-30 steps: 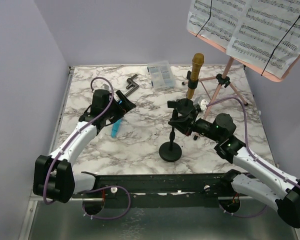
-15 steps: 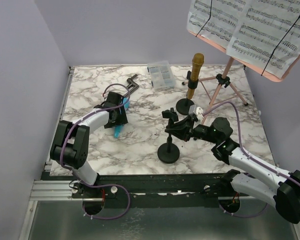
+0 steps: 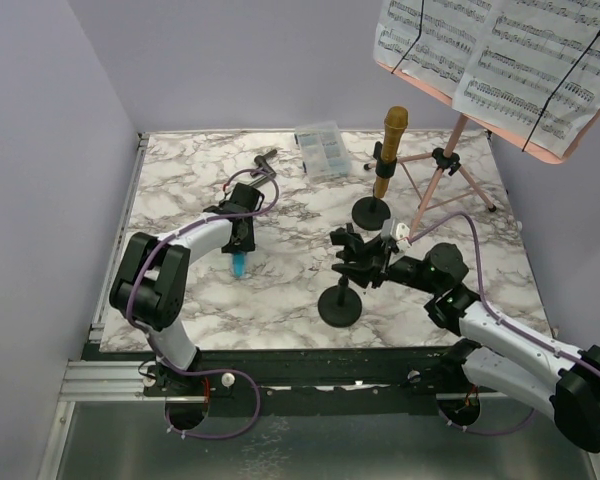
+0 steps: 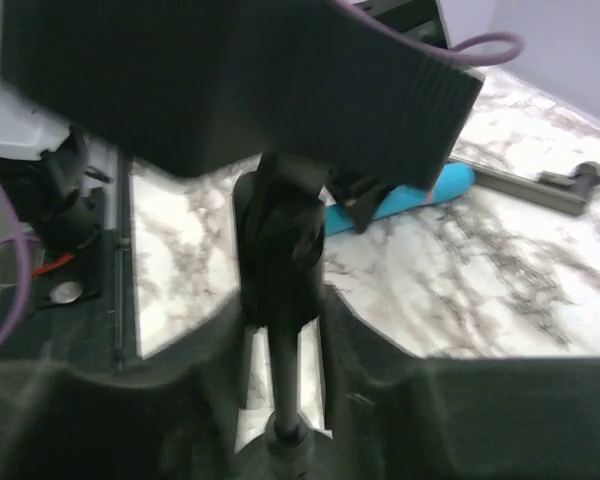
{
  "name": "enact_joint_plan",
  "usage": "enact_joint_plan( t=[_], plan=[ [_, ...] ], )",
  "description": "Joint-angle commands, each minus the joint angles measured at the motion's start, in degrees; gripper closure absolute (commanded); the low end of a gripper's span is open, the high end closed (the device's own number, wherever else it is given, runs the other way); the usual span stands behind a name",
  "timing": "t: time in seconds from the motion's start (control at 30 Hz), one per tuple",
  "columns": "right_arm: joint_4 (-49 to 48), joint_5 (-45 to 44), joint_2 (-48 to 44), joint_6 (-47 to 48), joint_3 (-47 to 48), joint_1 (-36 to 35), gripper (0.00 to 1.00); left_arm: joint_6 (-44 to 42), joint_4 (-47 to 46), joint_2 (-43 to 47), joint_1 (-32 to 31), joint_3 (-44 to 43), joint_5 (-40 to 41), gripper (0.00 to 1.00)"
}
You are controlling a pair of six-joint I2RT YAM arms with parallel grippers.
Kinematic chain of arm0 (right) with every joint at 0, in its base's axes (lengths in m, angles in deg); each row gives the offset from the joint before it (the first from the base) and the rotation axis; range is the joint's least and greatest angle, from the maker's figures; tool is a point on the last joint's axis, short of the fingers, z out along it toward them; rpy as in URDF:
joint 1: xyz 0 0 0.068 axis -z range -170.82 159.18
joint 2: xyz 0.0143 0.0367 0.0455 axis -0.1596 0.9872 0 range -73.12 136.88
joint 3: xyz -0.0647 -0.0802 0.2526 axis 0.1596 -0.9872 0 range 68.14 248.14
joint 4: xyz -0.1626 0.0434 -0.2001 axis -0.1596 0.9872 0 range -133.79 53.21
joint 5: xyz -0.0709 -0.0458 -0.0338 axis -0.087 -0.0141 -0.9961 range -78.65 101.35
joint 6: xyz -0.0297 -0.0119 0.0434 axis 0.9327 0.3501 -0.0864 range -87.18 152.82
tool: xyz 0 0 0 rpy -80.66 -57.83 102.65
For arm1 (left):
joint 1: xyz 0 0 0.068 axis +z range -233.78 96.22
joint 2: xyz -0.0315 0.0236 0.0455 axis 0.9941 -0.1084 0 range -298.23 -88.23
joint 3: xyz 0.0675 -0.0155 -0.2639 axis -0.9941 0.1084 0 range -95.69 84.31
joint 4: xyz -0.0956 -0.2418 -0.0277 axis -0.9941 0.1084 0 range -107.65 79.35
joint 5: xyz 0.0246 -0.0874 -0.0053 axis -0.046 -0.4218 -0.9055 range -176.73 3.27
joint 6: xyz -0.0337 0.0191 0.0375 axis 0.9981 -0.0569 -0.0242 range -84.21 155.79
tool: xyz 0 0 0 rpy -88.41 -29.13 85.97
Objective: Set up the instrument practice props
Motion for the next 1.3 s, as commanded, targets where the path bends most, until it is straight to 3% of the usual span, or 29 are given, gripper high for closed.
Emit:
enact_joint_plan(
  t=[0.0,0.1,0.27,0.37,0.53,0.7,0.9,1.03,1.27],
  plan=[
    [-1.16,-4.67,-3.16,-2.41,-2.08,-0.11,0.5,-0.68,2.08,5.79,0.25,-0.52,1.16,0.88],
    [5.44,-7.6,-5.75,-4.43,-0.69,-0.15,0.3,-0.94,0.48,11.18,0.21,0.71,-1.63,0.99],
    [21.3,-10.11,-11.02,-8.94,3.72,-0.15,0.13,-0.15,-4.04,22.22,0.25,5.45,-3.68,1.0],
    [32.75,-11.75,-13.59,-12.82,6.59,-0.11,0.07,1.74,-5.21,29.88,0.23,7.23,-4.28,1.0],
    [51.82,-15.12,-17.38,-18.57,11.63,-0.14,0.0,5.5,-9.8,43.75,0.34,7.23,-11.96,1.0],
    [59.5,-15.97,-19.88,-25.47,15.02,-0.16,0.0,12.81,-27.15,51.03,0.34,6.69,-32.19,1.0],
    [69.63,-20.16,-22.28,-25.56,21.36,-0.14,0.0,26.67,-50.1,47.94,-0.15,2.65,-57.4,1.0],
    [67.99,-18.9,-25.88,-26.06,24.45,-0.13,0.0,30.95,-54.65,42.45,-8.05,-1.06,-64.17,1.0],
    [50.26,-11.88,-31.58,-33.06,26.57,-0.16,0.0,24.15,-54.49,33.2,-29.75,-3.85,-63.4,1.0]
  ],
)
